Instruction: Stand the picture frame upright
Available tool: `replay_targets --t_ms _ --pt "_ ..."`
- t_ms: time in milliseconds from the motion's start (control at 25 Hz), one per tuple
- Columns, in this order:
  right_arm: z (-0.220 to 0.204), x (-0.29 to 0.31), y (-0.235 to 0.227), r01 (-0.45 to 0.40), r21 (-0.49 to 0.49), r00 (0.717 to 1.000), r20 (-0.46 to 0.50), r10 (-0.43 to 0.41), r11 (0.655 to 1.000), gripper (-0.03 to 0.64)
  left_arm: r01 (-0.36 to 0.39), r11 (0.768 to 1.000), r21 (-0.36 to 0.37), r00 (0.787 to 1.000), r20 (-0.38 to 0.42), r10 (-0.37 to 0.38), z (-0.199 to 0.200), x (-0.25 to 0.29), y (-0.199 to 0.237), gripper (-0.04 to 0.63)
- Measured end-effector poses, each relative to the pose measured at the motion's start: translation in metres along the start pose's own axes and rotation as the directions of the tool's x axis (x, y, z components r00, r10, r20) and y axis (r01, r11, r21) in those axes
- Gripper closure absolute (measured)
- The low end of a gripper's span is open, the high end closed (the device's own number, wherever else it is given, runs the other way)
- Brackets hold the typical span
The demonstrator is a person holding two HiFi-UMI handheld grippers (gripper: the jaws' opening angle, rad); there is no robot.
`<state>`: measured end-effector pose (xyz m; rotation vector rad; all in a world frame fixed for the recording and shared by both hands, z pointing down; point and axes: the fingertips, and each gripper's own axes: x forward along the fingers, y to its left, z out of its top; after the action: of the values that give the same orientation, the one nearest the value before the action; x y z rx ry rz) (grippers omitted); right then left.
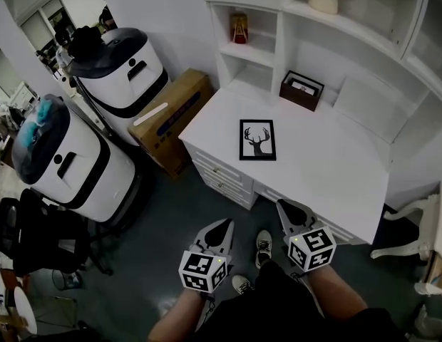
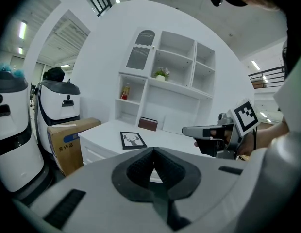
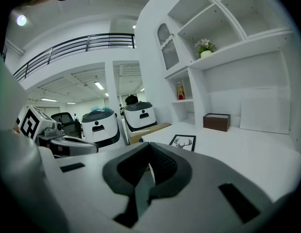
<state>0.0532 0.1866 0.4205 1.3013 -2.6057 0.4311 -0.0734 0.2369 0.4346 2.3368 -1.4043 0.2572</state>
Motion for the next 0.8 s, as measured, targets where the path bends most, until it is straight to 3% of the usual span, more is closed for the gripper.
replay_targets --t_ms 800 --pt "0.013 0.109 -0.094 -0.025 0.050 0.996 -0.087 0.029 0.998 0.614 -0.024 0.998 -0.062 0.997 -0.078 0.019 0.026 0.129 0.051 0.590"
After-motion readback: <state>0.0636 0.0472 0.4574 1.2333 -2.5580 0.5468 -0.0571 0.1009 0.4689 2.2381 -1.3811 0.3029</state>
